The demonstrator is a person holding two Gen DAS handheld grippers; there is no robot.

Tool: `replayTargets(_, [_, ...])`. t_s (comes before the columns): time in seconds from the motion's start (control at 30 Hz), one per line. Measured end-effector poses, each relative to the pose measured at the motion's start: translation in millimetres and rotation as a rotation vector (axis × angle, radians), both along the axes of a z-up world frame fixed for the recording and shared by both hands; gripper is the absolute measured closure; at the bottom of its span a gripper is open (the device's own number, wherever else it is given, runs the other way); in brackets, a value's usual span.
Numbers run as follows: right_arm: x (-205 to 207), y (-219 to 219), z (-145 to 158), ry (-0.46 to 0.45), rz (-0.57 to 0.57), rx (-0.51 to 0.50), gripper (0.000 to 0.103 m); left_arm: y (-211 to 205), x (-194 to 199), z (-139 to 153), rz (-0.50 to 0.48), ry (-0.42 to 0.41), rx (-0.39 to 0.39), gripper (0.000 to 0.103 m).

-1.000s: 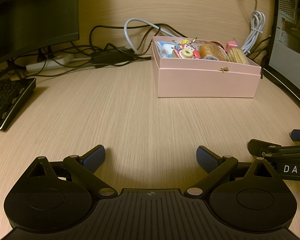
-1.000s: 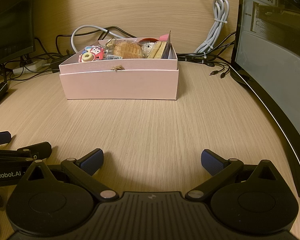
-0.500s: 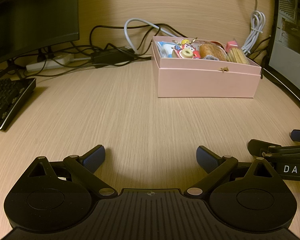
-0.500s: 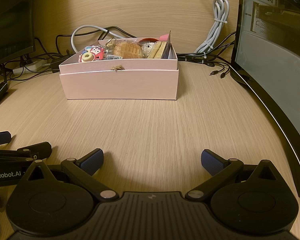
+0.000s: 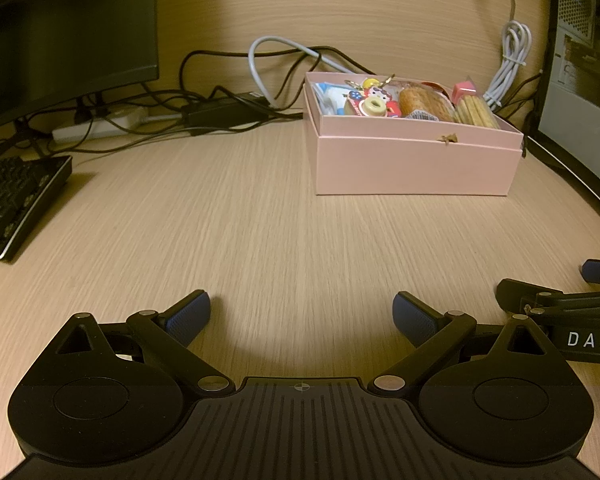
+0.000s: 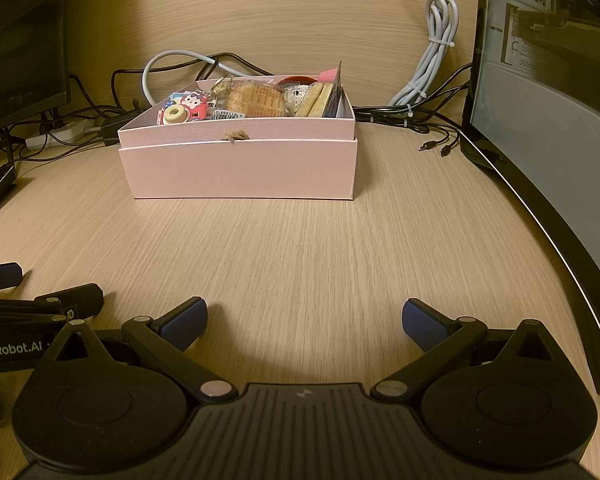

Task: Organize objects

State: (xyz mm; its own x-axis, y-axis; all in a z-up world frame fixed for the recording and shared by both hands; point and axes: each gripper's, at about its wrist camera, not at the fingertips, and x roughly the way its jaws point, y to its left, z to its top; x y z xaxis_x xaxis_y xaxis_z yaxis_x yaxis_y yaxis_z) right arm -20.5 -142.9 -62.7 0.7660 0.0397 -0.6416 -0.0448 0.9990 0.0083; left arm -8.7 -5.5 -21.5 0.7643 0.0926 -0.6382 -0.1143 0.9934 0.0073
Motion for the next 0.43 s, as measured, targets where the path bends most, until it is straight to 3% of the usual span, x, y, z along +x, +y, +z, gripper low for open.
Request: replayTargets(0.43, [0.0,-0.1,0.0,0.0,0.0,0.0,0.0,-0.5,0.2,0.5,0.003,-0.001,-0.003,0.003])
